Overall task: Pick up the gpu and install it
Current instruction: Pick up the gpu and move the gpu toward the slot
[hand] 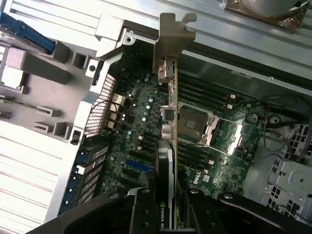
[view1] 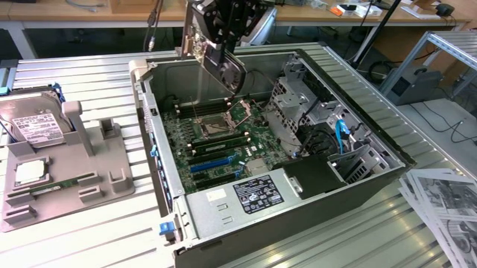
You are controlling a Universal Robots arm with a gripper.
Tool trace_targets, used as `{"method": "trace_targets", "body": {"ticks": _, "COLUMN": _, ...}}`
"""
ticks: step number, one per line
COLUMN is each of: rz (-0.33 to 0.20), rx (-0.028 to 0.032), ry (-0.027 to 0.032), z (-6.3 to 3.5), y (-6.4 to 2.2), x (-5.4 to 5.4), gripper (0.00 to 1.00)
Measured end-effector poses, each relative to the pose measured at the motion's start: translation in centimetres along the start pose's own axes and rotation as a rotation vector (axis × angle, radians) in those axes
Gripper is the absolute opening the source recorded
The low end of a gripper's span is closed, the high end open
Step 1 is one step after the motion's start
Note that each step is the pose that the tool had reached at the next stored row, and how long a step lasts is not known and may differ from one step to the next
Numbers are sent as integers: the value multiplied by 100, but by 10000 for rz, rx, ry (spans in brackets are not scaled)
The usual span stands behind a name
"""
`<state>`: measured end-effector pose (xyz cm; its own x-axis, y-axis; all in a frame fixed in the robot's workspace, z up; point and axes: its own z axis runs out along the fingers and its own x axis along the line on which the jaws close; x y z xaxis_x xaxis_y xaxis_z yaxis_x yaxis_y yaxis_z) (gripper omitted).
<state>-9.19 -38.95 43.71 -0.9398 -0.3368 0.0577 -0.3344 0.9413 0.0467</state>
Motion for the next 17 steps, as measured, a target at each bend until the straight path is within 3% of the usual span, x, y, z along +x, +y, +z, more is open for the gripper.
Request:
{"method": "trace_targets", "body": {"ticks": 3, "rz": -803, "rx": 27, "ry": 92, "z": 0, "y": -1, "x": -3, "gripper": 27}}
{"method": "trace_targets", "body": {"ticks": 12, "rz": -2244, "rx": 70, "ry": 268, "z": -1, "y": -5, "x": -12, "gripper": 27}}
{"method": "trace_targets", "body": {"ticks": 17, "rz": -2245, "rx": 71, "ry": 266, "z": -2, "y": -13, "x": -37, "gripper": 27}}
